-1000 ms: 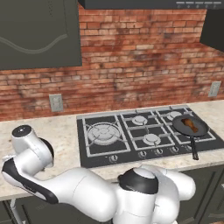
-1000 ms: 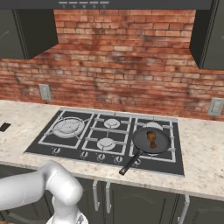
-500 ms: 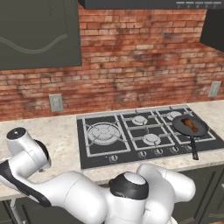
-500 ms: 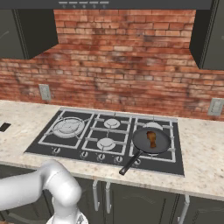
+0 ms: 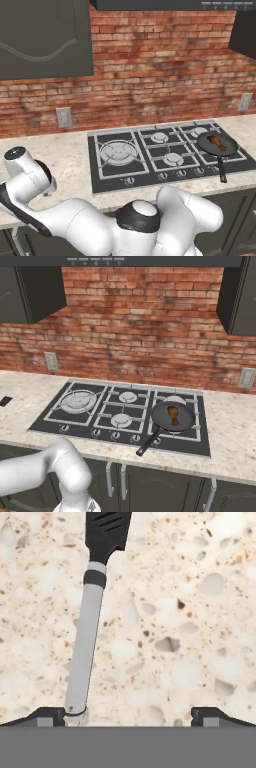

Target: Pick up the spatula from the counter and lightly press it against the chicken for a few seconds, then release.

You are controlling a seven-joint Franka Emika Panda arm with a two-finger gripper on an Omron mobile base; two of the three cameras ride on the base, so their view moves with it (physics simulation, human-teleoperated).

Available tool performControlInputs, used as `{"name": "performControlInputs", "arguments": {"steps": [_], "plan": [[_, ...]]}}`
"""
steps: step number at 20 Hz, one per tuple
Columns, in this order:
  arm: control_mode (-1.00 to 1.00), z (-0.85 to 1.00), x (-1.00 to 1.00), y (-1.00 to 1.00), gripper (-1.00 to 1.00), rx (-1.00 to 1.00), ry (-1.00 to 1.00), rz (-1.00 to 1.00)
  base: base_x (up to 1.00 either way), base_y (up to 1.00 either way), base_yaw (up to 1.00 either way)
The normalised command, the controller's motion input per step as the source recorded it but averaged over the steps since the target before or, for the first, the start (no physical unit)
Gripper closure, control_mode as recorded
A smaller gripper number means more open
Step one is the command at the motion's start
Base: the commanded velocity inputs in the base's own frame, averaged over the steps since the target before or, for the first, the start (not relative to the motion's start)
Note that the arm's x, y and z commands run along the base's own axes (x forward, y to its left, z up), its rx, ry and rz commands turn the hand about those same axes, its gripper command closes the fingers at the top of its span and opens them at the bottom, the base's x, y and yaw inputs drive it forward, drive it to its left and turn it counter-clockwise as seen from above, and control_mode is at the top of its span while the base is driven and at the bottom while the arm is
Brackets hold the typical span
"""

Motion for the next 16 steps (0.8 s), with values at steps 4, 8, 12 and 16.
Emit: {"name": "performControlInputs", "arguments": {"steps": [4, 8, 12, 16], "plan": [[-1.0, -0.17, 0.15, 0.05, -1.0, -0.02, 0.02, 0.0, 0.0, 0.0, 0.0], [-1.0, -0.14, 0.15, 0.07, -1.0, -0.02, 0.02, 0.0, 0.0, 0.0, 0.0], [-1.0, -0.13, 0.16, 0.11, -1.0, -0.02, 0.02, 0.0, 0.0, 0.0, 0.0], [-1.0, -0.13, 0.16, 0.11, -1.0, -0.02, 0.02, 0.0, 0.0, 0.0, 0.0]]}}
